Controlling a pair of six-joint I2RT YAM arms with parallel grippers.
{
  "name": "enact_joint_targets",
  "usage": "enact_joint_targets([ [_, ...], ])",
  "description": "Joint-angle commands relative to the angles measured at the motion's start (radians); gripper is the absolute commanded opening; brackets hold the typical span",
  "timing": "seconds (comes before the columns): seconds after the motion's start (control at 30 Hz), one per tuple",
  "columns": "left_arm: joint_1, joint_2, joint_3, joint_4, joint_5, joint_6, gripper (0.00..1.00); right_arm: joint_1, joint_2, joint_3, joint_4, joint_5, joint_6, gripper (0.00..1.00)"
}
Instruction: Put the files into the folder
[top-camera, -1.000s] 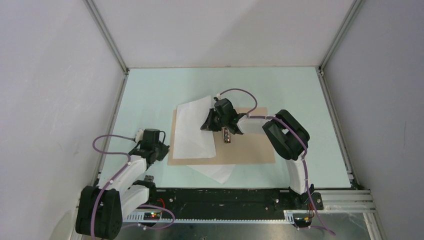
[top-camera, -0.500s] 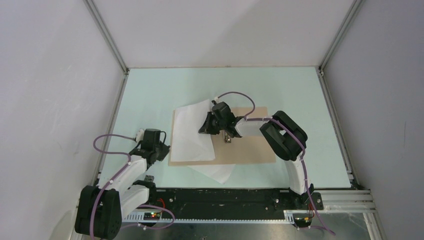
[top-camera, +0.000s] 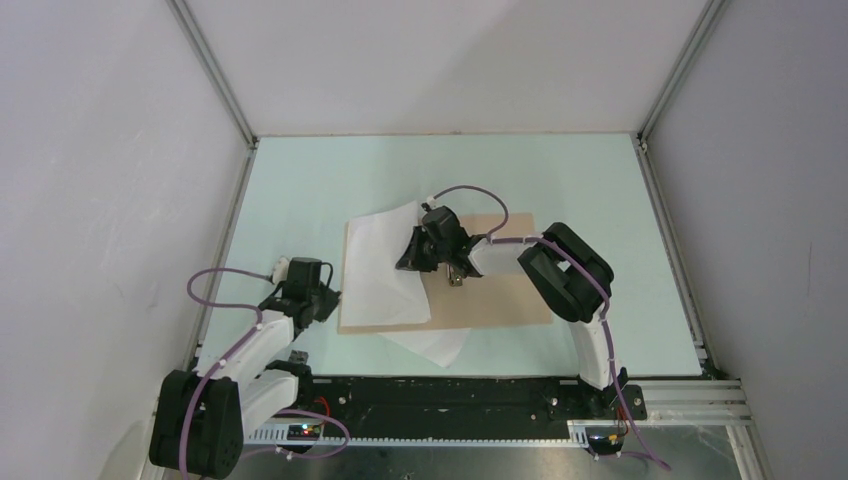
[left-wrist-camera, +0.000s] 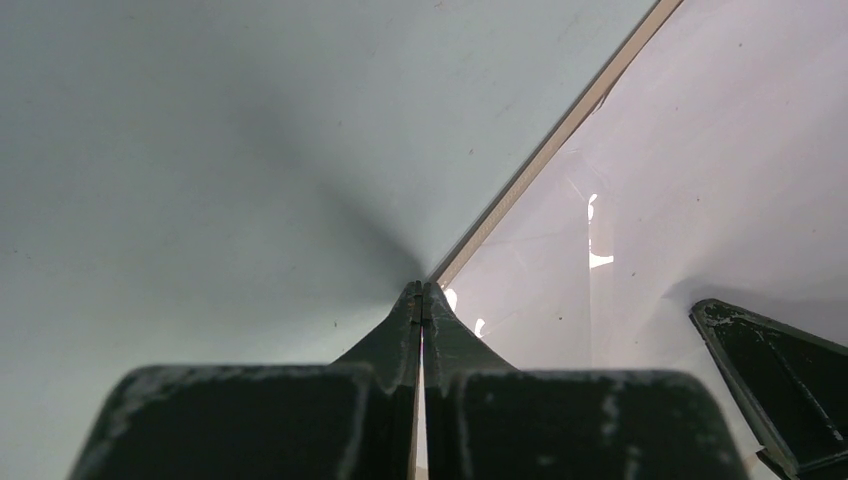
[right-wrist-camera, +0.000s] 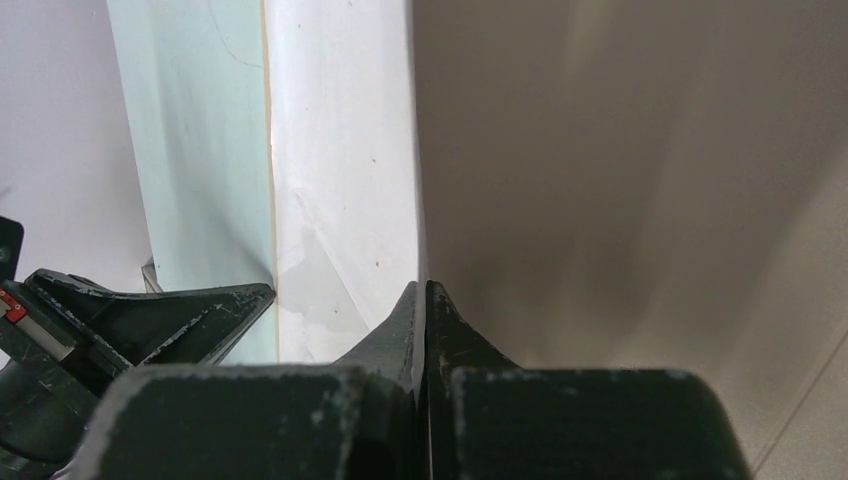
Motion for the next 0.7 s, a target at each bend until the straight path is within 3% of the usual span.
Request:
enact_joint_targets([
  [0.0, -0.013, 0.022, -0.013, -0.057, -0.010, -0.011, 0.00, 0.020, 0.024, -0.002, 0.023, -0.004, -0.006, 0.00],
  [0.37, -0.012, 0.034, 0.005, -0.056, -0.014, -0.004, 0.00, 0.019, 0.014, -0.002, 0.008, -0.002, -0.027, 0.00],
  [0.43, -0.012, 0.039, 0.010, -0.056, -0.014, -0.001, 0.00, 0.017, 0.010, -0.001, 0.001, 0.000, -0.029, 0.06],
  [0.67, -0.013, 0.041, 0.013, -0.057, -0.018, 0.003, 0.00, 0.011, -0.026, -0.002, -0.031, 0.014, -0.054, 0.43],
])
